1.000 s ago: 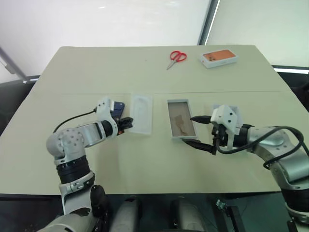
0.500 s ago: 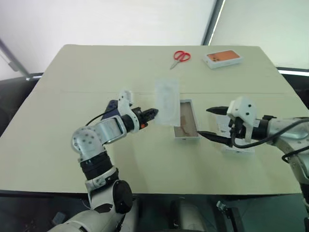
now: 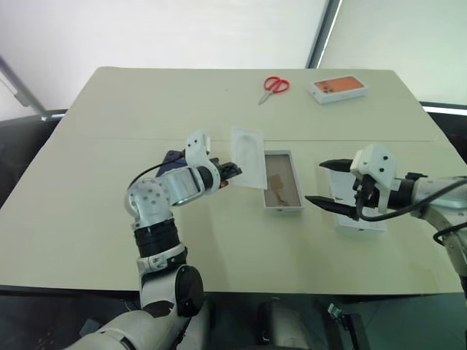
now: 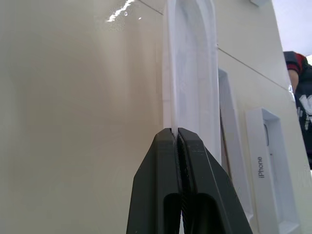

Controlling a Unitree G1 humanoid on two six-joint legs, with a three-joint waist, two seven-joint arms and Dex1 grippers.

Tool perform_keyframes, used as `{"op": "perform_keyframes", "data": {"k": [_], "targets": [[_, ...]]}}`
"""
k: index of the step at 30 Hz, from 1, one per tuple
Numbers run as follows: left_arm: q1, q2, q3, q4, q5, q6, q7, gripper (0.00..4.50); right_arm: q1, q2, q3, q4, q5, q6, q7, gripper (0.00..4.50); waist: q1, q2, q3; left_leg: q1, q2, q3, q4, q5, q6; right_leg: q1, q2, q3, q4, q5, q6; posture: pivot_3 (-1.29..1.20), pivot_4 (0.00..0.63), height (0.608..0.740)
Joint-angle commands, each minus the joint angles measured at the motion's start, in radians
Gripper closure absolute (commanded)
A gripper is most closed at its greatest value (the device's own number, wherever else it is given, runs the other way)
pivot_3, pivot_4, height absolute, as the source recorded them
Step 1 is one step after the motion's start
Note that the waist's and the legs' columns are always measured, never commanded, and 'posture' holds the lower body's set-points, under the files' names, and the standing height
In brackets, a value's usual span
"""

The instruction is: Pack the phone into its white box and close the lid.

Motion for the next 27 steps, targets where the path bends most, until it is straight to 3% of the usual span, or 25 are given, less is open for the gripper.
{"op": "perform_keyframes", "data": {"k": [1, 8, 11, 15, 21, 27], "targets": [[-0.041, -0.186, 0.032, -0.016, -0.114, -0.061, 0.017, 4.48, 0.000, 0.002, -0.017, -0.013, 0.005, -0.013, -0.008, 0.00, 0.000, 0.000, 0.000, 0.000, 0.000, 0.000, 0.000, 0.000, 0.000, 0.000, 0.000, 0.000, 0.000, 0.000, 0.000, 0.00, 0.150, 0.697], [-0.041, -0.146, 0.003, 0.029, -0.305, -0.060, 0.039, 4.48, -0.006, 0.010, -0.005, -0.008, 0.002, -0.013, -0.008, 0.00, 0.003, 0.000, 0.000, 0.000, 0.000, 0.000, 0.000, 0.000, 0.000, 0.000, 0.000, 0.000, 0.000, 0.000, 0.000, 0.00, 0.150, 0.697], [-0.032, -0.133, -0.057, 0.045, -0.316, -0.074, 0.044, 4.48, -0.014, 0.012, 0.002, -0.003, 0.002, -0.015, -0.007, 0.00, 0.002, 0.000, 0.000, 0.000, 0.000, 0.000, 0.000, 0.000, 0.000, 0.000, 0.000, 0.000, 0.000, 0.000, 0.000, 0.00, 0.150, 0.697], [-0.036, -0.104, -0.109, 0.096, -0.295, -0.143, 0.027, 4.48, -0.025, 0.017, 0.011, 0.000, 0.002, -0.014, -0.012, 0.00, 0.001, 0.000, 0.000, 0.000, 0.000, 0.000, 0.000, 0.000, 0.000, 0.000, 0.000, 0.000, 0.000, 0.000, 0.000, 0.00, 0.150, 0.697], [-0.147, 0.019, -0.137, 0.298, -0.192, -0.316, -0.104, 4.48, -0.020, 0.034, 0.022, -0.018, 0.008, -0.007, -0.022, 0.00, 0.002, 0.000, 0.000, 0.000, -0.001, 0.001, 0.000, 0.000, 0.000, 0.000, 0.000, 0.000, 0.000, 0.000, 0.000, 0.00, 0.150, 0.697], [-0.208, 0.066, -0.171, 0.428, -0.115, -0.358, -0.216, 4.48, -0.018, 0.047, 0.025, -0.017, 0.001, -0.009, -0.029, 0.00, -0.001, 0.000, 0.000, 0.000, -0.001, 0.001, 0.000, 0.000, 0.000, 0.000, 0.000, 0.000, 0.000, 0.000, 0.000, 0.00, 0.150, 0.697]]}}
